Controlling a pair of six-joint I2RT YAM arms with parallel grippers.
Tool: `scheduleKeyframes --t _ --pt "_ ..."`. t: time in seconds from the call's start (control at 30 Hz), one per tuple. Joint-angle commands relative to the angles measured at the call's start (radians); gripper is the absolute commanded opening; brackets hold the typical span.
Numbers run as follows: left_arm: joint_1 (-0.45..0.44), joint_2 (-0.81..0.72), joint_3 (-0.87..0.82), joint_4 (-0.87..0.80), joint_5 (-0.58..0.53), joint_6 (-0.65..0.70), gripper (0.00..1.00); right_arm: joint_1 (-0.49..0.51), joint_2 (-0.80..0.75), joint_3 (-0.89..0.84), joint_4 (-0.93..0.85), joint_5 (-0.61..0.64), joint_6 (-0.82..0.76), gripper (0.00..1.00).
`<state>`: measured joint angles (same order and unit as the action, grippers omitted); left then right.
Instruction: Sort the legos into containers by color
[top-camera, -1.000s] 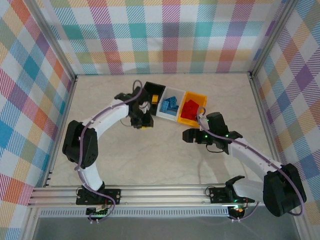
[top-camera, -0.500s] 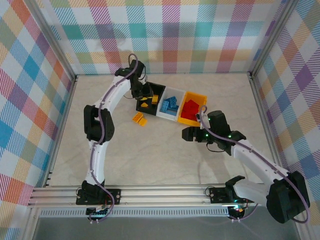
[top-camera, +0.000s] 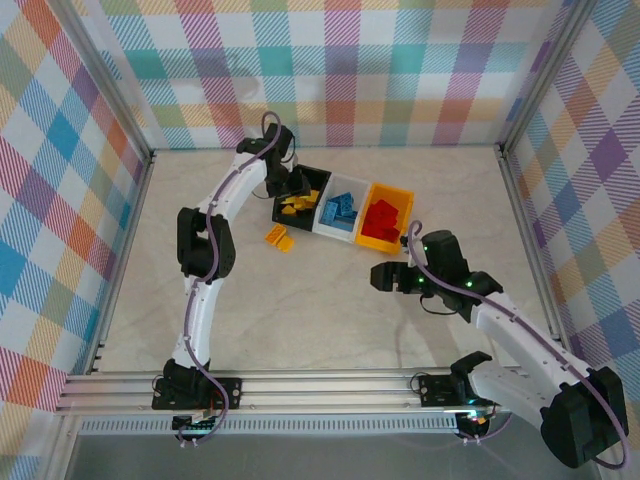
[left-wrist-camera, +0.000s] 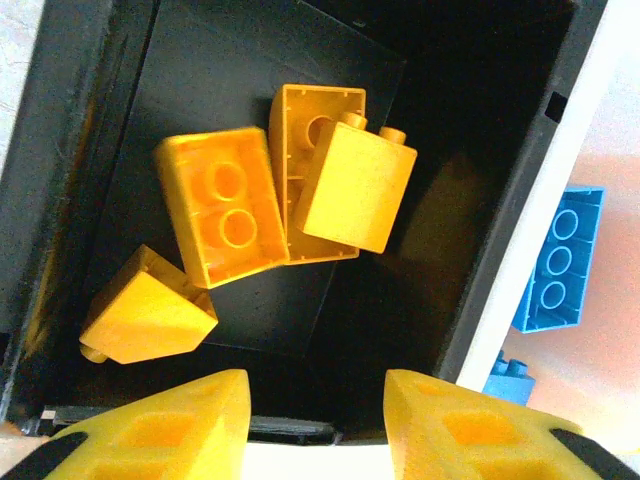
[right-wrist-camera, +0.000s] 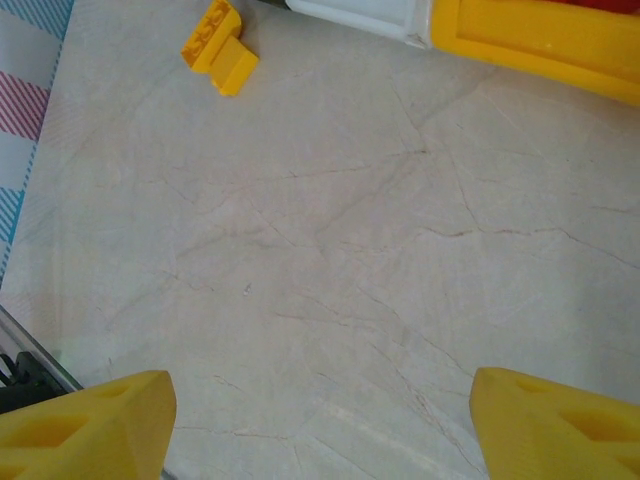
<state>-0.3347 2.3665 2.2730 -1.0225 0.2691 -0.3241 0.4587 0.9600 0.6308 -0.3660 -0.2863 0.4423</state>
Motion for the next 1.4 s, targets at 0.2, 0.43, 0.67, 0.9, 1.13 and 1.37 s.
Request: scheduleKeyframes --t 0.2,0.43,0.67,0.9,1.13,1.37 --pt "0.005 -0.055 -0.022 -0.03 0.013 0.003 0.42 0.006 0.007 -0.023 0.031 -0.011 0.024 0.78" --pt "0.003 -0.2 -0.167 -0.017 0.001 0.018 0.43 0.067 0.108 0.012 0.086 -0.007 -0.028 0.78" --pt "0.016 -0.452 -0.552 0.04 -0.063 0.046 0.55 0.197 0.339 0.169 0.119 -0.005 -0.16 0.8" --pt "0.087 -0.688 -0.922 0.133 -0.002 -0.033 0.59 0.281 0.681 0.487 0.061 -0.015 -0.429 0.87" --pt "0.094 -0.883 -1.162 0.158 -0.002 -0.094 0.61 0.314 1.015 0.856 -0.029 -0.019 -0.532 0.87" --pt "0.108 -1.001 -1.218 0.075 -0.037 -0.062 0.63 0.319 1.225 1.104 -0.129 0.047 -0.592 0.87"
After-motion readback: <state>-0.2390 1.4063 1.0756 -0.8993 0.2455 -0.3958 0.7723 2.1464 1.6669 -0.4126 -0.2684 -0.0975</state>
